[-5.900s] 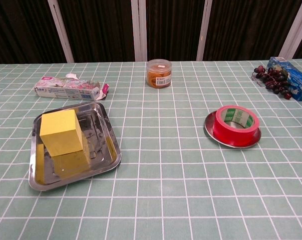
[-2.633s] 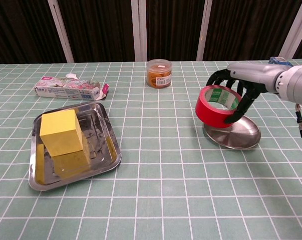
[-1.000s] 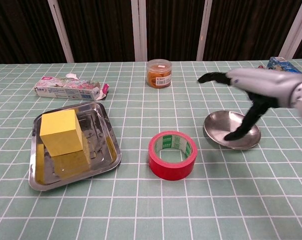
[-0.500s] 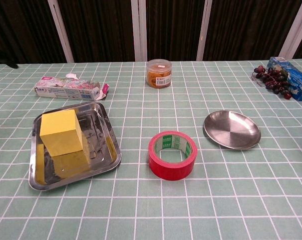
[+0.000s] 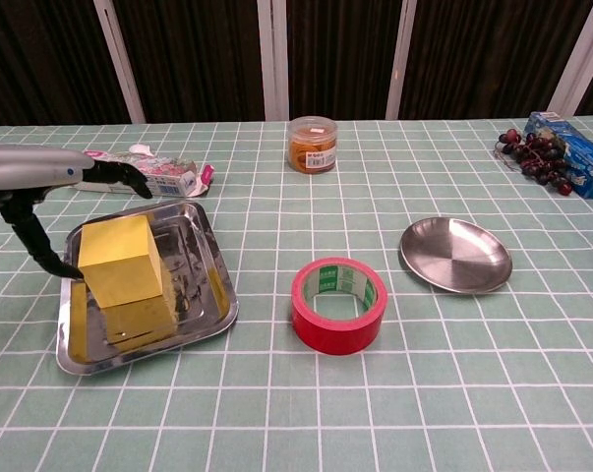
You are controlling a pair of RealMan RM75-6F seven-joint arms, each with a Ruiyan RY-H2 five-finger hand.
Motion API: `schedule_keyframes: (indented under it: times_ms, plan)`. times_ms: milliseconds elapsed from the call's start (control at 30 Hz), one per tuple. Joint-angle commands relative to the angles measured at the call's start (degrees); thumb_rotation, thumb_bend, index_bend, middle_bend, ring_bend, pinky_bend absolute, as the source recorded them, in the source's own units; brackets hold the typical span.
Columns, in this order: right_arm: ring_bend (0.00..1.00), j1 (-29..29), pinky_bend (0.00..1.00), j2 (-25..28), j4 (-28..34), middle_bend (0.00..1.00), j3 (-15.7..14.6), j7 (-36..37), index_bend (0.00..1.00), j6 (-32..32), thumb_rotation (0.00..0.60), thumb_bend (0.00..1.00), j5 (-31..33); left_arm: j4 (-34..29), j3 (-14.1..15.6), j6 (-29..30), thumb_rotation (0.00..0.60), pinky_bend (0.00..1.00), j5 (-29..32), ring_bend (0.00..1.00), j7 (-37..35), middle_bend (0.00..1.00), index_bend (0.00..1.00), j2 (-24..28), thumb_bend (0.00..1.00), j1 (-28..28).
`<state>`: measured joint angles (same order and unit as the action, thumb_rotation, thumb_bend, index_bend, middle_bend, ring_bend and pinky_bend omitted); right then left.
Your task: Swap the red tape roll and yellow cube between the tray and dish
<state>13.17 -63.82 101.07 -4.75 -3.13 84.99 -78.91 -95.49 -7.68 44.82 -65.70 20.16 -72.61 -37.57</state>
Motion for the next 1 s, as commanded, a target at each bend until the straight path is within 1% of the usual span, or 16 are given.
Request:
schedule_keyframes:
  times_ms: [33, 100, 200, 333, 467, 633, 733, 800, 867, 967, 1000]
  plan:
    - [0.0, -0.2, 0.04, -0.1, -0.2, 0.0, 0.4, 0.2, 0.04, -0.8, 0.6, 0.0, -0.2, 1.8, 0.9, 0.2, 0.6, 0.01, 0.1, 0.0, 0.6, 0.0, 0.14, -1.8, 0.0, -0.5]
    - [0.0, -0.3, 0.04, -0.1, -0.3, 0.0, 0.6, 0.7, 0.04, -1.2, 0.6, 0.0, -0.6, 2.9, 1.1, 0.6, 0.6, 0.01, -0.5, 0.0, -0.1, 0.0, 0.14, -3.1, 0.0, -0.5]
    - [0.0, -0.5, 0.04, -0.1, -0.8, 0.0, 1.0, 2.0, 0.04, -1.6, 0.6, 0.0, -1.2, 4.9, 1.6, 1.7, 0.6, 0.04, -3.4, 0.0, -3.3, 0.0, 0.14, -5.0, 0.0, -0.2]
    - [0.0, -1.0, 0.04, -0.1, -1.2, 0.0, 1.9, 2.7, 0.04, -1.9, 0.6, 0.0, -0.9, 7.8, 2.7, 2.4, 0.6, 0.14, -6.7, 0.01, -6.5, 0.0, 0.14, -6.4, 0.01, 0.1]
    - [0.0, -1.4, 0.04, -0.3, -1.0, 0.0, 2.3, 3.9, 0.04, -2.2, 0.6, 0.0, -1.6, 9.4, 3.2, 3.1, 0.6, 0.25, -8.3, 0.08, -8.5, 0.06, 0.17, -7.0, 0.1, 0.2]
    - [0.0, -1.7, 0.04, -0.4, -0.9, 0.0, 3.0, 4.5, 0.05, -2.8, 0.6, 0.0, -1.6, 10.3, 3.9, 2.6, 0.6, 0.27, -8.9, 0.11, -9.4, 0.09, 0.18, -7.2, 0.15, -0.1]
    - [0.0, -1.9, 0.04, -0.4, -0.9, 0.0, 3.2, 4.8, 0.05, -3.3, 0.6, 0.0, -1.6, 10.6, 4.0, 1.7, 0.6, 0.3, -8.8, 0.13, -10.7, 0.13, 0.21, -7.4, 0.2, -0.4]
    - [0.0, -1.9, 0.04, -0.4, -1.0, 0.0, 3.4, 5.0, 0.05, -3.5, 0.6, 0.0, -1.6, 10.9, 3.9, 1.3, 0.6, 0.32, -8.8, 0.15, -11.5, 0.16, 0.23, -7.6, 0.24, -0.6]
    - [0.0, -2.0, 0.04, -0.5, -1.2, 0.0, 3.6, 5.1, 0.05, -3.7, 0.6, 0.0, -1.6, 11.4, 3.9, 1.2, 0.6, 0.36, -9.0, 0.18, -11.8, 0.21, 0.26, -7.9, 0.31, -0.9]
    - [0.0, -2.2, 0.04, -0.5, -1.3, 0.0, 3.9, 5.3, 0.05, -3.9, 0.6, 0.0, -1.7, 12.0, 3.7, 2.7, 0.6, 0.4, -10.3, 0.23, -12.1, 0.26, 0.29, -8.5, 0.4, -0.9]
    - [0.0, -2.3, 0.04, -0.5, -1.3, 0.0, 4.0, 5.4, 0.05, -4.1, 0.6, 0.0, -1.8, 12.3, 3.7, 3.4, 0.6, 0.4, -10.9, 0.23, -12.3, 0.27, 0.3, -8.8, 0.42, -0.9]
